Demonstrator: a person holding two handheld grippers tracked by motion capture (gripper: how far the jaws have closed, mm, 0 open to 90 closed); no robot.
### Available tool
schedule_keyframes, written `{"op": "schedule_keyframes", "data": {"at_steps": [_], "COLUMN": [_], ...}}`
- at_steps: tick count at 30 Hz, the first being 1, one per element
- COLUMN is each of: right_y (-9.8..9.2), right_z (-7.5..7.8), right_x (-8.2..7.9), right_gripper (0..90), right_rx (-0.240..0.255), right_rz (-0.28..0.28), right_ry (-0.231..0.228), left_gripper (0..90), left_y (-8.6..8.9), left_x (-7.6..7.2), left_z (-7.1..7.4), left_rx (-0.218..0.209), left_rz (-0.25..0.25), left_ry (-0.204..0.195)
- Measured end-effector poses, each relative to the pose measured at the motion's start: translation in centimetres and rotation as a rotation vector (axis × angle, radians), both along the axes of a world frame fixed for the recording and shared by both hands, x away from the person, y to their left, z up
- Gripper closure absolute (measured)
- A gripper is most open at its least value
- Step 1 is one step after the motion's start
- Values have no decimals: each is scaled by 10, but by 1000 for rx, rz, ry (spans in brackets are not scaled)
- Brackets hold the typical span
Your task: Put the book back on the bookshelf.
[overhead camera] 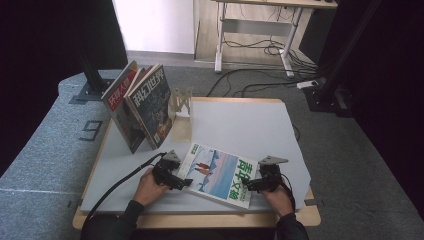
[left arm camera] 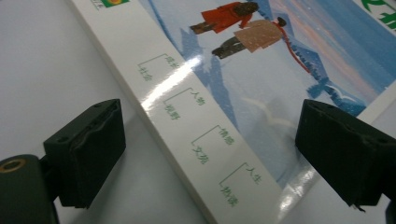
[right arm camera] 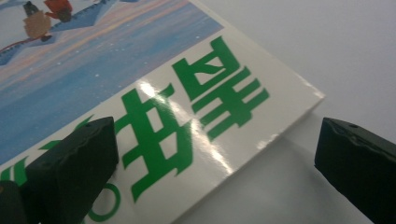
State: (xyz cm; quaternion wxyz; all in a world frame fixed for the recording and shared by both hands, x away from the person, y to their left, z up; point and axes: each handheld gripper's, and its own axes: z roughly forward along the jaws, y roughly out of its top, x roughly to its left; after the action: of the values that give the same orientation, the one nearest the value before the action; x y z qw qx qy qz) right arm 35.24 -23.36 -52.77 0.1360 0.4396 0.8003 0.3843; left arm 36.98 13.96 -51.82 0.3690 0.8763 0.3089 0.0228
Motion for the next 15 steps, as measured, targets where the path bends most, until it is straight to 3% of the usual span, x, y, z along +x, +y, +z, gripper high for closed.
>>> {"op": "schedule_keyframes", "data": {"at_steps": [7, 15], "right_y": [2, 10], "right_z": [-2, 2], "right_x": [2, 10], "right_gripper": [6, 0], "right_rx": [22, -31], "right_rz": [28, 45], "right_ry": [7, -23], "left_gripper": [58, 31], "left_y": [-5, -9], "left_x": [-5, -16], "left_z": [-1, 1], "left_rx": [12, 41], "left_rz": [19, 32], "left_ry": [2, 8]}}
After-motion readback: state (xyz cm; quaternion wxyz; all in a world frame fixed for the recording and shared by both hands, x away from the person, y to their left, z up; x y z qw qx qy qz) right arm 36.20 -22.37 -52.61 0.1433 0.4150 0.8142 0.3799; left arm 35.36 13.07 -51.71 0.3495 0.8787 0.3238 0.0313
